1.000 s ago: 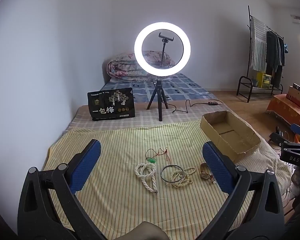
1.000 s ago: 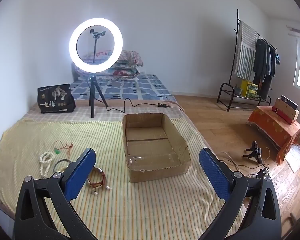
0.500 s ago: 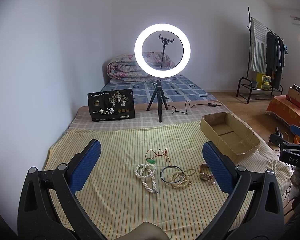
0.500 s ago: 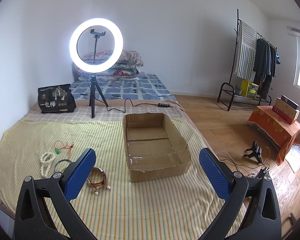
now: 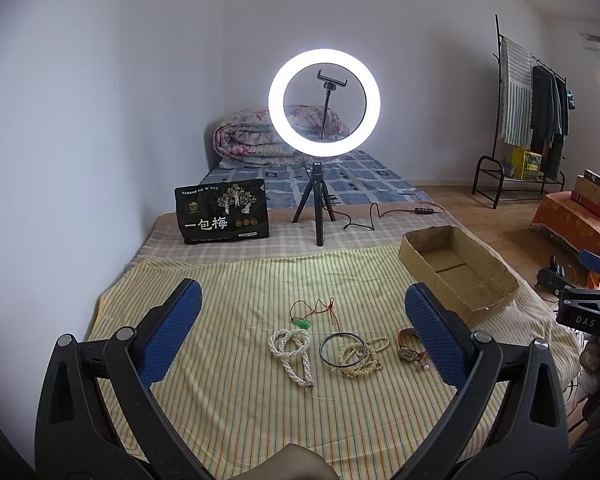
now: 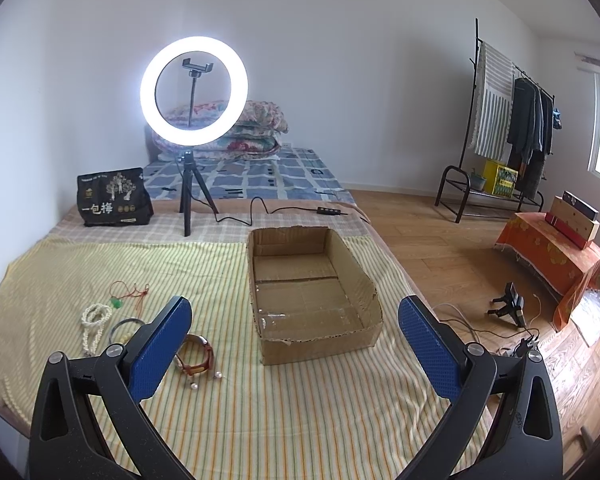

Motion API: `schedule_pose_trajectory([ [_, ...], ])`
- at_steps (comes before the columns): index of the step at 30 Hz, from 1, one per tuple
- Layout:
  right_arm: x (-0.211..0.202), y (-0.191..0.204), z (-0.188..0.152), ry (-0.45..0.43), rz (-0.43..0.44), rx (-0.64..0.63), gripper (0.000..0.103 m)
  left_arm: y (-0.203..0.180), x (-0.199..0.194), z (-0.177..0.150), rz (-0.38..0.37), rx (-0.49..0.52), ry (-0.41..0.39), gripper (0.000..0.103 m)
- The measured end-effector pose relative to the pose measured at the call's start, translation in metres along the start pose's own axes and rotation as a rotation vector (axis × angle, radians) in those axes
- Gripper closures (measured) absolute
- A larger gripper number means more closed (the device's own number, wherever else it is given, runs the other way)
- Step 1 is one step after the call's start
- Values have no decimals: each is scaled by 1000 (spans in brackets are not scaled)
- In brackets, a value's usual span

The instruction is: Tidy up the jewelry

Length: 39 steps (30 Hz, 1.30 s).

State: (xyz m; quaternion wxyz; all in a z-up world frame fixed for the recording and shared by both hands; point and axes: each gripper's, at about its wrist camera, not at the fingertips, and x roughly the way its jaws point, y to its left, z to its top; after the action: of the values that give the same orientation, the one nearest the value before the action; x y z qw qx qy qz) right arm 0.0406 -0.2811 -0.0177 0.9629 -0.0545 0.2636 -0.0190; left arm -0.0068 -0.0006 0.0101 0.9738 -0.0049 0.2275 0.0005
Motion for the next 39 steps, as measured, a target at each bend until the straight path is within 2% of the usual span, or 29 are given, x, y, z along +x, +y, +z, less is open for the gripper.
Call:
schedule_pose_trajectory([
  [39,0,7,-1,7,8,-8,1,-2,-1,1,2,3,1,0],
])
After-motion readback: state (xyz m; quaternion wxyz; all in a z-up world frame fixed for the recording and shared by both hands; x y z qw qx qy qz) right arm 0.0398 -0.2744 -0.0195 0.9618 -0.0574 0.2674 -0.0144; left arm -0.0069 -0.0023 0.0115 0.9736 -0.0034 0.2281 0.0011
